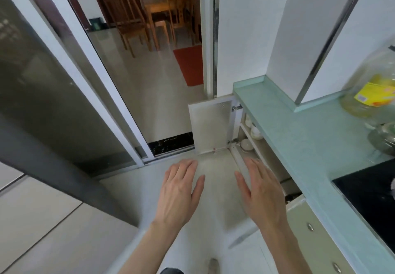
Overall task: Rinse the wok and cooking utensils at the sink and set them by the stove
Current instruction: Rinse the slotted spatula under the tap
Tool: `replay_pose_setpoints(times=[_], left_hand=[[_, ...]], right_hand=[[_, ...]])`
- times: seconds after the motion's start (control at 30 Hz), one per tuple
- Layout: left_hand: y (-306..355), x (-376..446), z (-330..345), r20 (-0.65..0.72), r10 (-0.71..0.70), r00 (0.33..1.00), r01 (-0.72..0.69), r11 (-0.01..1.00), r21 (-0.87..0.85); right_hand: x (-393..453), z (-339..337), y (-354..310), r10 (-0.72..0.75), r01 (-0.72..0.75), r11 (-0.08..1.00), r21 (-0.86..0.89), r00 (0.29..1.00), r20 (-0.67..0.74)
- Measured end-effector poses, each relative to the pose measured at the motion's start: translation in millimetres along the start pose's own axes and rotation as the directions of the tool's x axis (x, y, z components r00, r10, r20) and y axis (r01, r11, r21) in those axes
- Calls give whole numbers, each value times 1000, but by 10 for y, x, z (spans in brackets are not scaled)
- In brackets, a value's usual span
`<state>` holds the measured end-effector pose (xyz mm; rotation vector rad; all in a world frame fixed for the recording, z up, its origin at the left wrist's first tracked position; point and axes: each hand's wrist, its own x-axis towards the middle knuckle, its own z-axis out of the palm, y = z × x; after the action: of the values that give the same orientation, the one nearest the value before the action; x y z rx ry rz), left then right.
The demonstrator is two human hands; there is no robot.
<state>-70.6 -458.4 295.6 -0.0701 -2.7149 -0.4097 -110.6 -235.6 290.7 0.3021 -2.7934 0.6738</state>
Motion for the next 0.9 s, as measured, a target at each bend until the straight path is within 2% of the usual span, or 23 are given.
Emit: replay_pose_setpoints(times=[0.2,0.4,0.57,0.73,0.9], left_hand=[[-127,609,337,20,93,995,-92,995,-36],[-299,1182,860,159,167,973,-157,985,-74],[-513,1859,1286,244,290,925,-241,947,-212],[-804,2697,1588,362,410,837,-333,907,-259],[-968,3320,2069,315,570,759,-483,817,-316]], right_hand=[[414,216,76,81,-81,997,-1,997,-4],[786,462,138,224,-226,972,-58,974,-41],[1187,812,128,345,-359,928,-101,929,-134],[1695,1109,52,557,-579,813,-57,803,-214],[2082,1450,96,666,-705,709,-31,683,-300]])
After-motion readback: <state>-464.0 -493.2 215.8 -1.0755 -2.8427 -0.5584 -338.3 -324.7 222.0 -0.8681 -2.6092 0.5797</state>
